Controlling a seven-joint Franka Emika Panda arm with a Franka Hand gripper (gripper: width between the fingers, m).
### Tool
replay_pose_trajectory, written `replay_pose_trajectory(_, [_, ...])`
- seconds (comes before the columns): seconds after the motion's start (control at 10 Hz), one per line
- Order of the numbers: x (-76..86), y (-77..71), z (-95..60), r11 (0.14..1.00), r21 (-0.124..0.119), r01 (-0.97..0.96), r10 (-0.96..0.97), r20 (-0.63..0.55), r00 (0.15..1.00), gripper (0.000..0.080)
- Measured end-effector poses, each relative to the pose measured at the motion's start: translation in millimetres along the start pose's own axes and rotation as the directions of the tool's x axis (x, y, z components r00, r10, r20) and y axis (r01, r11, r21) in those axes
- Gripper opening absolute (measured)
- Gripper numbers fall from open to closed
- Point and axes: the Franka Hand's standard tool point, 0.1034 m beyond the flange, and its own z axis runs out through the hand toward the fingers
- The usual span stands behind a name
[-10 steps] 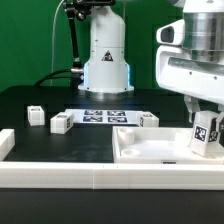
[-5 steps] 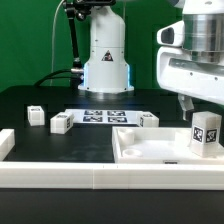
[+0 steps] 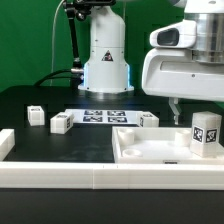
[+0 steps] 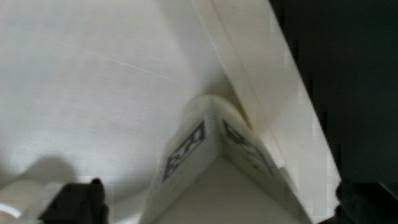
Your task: Assemble one leg
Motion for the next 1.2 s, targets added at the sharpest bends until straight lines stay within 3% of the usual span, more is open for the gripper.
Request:
replay_pose_trajectory(0.8, [-3.6,0.4,5.3,0.909,0.0,0.417,-0.417,-0.01,0.909,0.0649])
replay_pose_trajectory(0.9, [-3.4,0.7,5.3,0.898,0.0,0.439,-0.439,-0.01,0.898,0.0555])
replay_pose_trajectory(1.0, [-3.5,0.7,5.4,0.902,0.001,0.433,-0.433,-0.01,0.901,0.0555])
replay_pose_trajectory(1.1, [-3.4,0.7,5.5,0.902,0.0,0.433,-0.433,-0.01,0.902,0.0353])
replay_pose_trajectory(1.2, [-3.4,0.8,5.5,0.902,0.0,0.433,-0.433,-0.01,0.902,0.029])
